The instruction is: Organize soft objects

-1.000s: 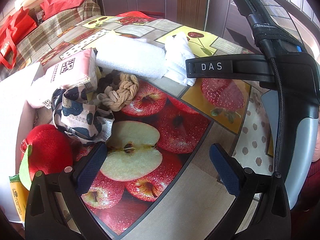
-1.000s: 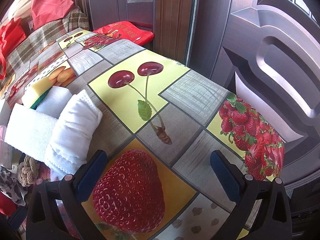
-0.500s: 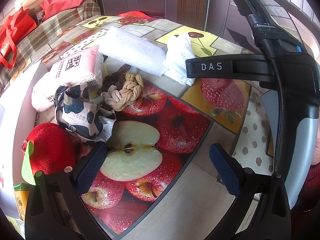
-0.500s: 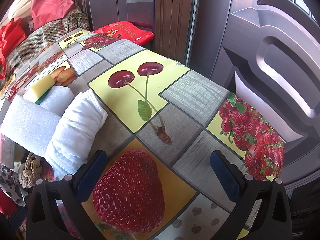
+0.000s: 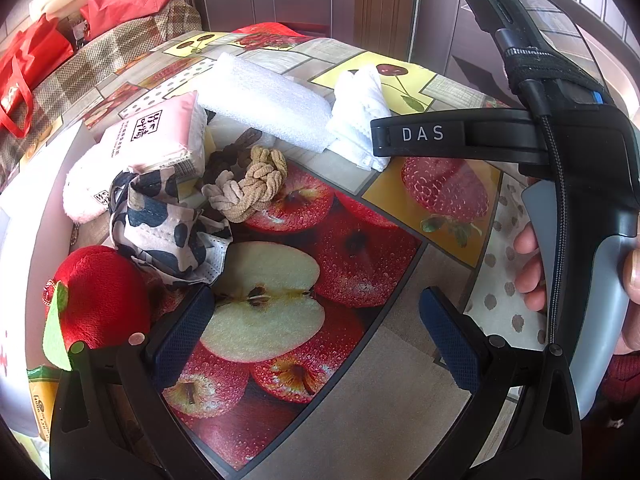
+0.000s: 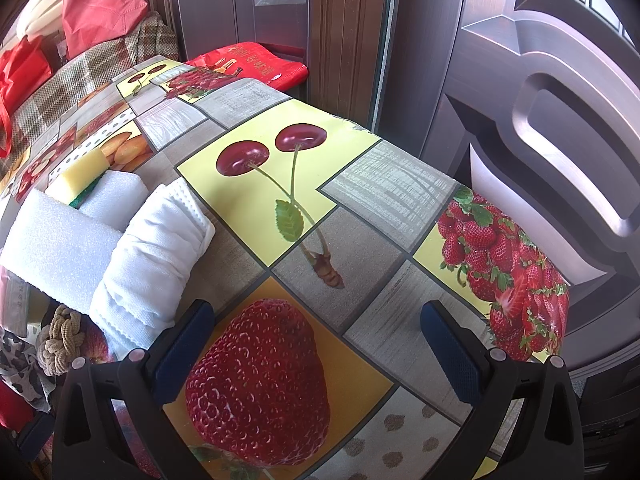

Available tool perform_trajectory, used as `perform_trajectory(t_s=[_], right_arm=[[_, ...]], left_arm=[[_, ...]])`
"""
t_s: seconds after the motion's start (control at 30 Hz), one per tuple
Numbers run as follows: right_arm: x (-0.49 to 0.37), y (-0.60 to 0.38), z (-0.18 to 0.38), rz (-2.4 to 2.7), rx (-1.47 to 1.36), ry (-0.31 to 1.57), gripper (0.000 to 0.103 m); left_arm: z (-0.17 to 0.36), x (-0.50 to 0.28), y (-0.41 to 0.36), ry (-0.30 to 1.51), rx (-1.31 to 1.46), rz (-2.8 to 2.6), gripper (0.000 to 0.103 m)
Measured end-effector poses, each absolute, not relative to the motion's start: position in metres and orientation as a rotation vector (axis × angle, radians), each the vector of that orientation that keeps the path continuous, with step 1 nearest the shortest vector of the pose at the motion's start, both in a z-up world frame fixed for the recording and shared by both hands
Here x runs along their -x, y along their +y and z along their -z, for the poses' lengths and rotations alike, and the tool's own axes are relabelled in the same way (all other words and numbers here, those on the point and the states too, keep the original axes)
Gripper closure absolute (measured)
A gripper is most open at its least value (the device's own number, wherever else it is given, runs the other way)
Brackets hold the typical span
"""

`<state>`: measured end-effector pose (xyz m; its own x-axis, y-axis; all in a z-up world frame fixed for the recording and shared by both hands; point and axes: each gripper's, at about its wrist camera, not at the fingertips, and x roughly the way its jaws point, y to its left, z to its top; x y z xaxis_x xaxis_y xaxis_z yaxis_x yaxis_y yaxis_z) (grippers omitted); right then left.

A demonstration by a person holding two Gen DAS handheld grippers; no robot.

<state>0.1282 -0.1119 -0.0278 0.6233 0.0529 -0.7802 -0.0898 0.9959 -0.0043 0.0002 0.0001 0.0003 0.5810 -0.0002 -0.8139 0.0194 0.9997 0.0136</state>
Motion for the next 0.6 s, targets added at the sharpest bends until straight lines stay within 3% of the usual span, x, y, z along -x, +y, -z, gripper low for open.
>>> perform_trajectory(t_s=[0.6], right_arm=[[-0.1282, -0.1091, 0.0273, -0.079, 0.046, 0.894, 0.000]], left_arm=[[0.0007, -0.0007, -0.0009, 0.951, -0.021, 0.012, 0.001]])
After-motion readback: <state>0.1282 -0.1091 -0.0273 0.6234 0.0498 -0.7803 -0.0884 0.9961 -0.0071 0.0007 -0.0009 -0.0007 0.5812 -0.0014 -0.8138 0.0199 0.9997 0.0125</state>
